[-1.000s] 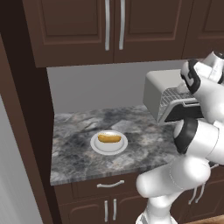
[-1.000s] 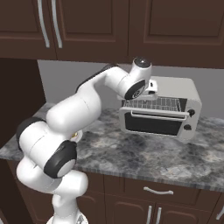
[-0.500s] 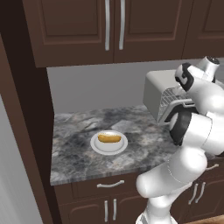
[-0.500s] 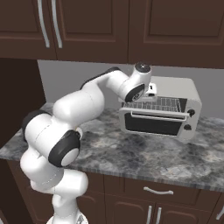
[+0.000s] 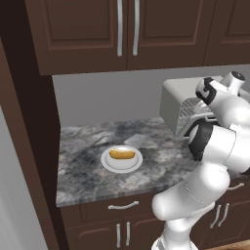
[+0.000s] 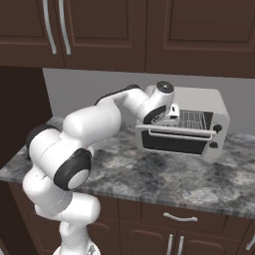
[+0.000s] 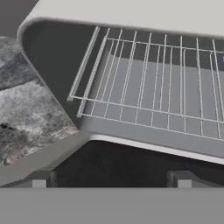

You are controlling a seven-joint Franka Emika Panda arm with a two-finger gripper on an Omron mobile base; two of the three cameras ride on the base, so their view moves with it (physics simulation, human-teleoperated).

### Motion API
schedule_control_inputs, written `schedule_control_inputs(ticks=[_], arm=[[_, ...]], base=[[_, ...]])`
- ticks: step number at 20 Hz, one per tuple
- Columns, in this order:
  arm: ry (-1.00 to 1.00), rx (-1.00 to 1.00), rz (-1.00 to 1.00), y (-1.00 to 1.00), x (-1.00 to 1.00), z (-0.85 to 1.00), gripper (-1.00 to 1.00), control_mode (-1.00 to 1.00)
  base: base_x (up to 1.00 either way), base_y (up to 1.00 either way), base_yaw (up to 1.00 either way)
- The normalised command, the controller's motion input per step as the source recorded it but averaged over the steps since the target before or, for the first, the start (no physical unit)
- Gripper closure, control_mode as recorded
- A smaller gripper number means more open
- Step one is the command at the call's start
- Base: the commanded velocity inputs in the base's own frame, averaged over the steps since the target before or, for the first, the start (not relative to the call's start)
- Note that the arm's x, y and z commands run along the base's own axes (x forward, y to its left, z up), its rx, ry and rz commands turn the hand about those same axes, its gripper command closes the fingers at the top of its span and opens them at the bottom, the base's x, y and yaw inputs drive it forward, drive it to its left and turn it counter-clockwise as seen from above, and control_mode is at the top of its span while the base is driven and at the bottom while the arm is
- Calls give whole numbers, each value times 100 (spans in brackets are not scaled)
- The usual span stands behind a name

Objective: Open the toaster oven door. Place the hotdog bun on the bottom rack in the toaster oven and place the chicken drumstick on the top rack.

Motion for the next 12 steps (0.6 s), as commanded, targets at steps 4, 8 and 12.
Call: schedule_control_inputs(ticks=[4, 8, 12], arm=[[1, 0, 0, -2, -54, -22, -100, -100], [7, 0, 0, 0, -86, -14, -100, -100], [16, 0, -2, 0, -80, -57, -100, -100]], base=[[0, 0, 0], [0, 0, 0], [0, 0, 0]])
